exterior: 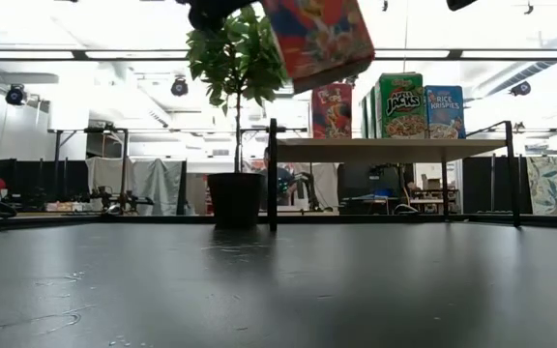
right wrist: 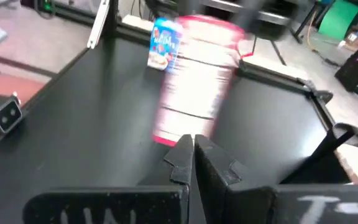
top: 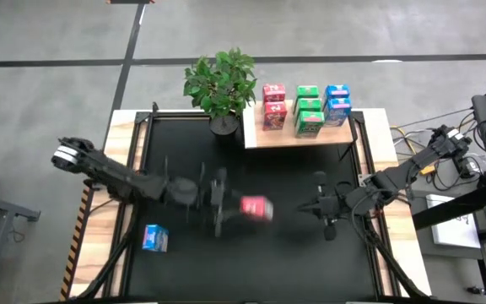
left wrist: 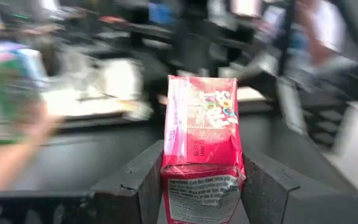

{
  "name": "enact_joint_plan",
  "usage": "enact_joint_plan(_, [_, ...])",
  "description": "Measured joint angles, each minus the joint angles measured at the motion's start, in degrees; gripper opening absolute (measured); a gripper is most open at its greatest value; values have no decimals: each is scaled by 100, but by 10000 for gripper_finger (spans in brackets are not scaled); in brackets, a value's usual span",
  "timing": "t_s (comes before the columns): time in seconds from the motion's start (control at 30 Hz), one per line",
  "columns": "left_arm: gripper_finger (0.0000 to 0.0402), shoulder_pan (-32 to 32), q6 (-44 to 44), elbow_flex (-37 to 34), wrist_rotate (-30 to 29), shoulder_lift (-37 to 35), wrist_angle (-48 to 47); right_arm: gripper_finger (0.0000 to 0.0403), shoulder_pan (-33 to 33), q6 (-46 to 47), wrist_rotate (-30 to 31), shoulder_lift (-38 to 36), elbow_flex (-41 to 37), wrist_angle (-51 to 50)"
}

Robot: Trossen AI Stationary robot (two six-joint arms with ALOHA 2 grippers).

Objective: Stack cereal on shelf
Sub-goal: Put the red cereal box on the shelf

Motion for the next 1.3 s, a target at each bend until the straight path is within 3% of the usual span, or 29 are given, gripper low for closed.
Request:
enact_joint_plan(0.33, [157, 1789, 428, 0, -9, -44, 716, 9, -2, -235, 20, -450, -114, -62])
enact_joint_plan(0.83, [157, 2575, 584, 23, 352, 727, 2243, 9, -2, -185, 160, -450, -144, -60])
enact_joint_plan(0.97, [157, 2661, 596, 354, 643, 846, 2009, 9, -2, -185, 160, -450, -149, -49])
enact_joint_plan(1.2, [157, 2697, 1126, 1111, 732, 889, 454, 9, -2, -113, 160, -450, -173, -51])
enact_joint_plan(1.3, [157, 2752, 1154, 1139, 730, 889, 290, 9, -2, -91, 160, -450, -184, -60])
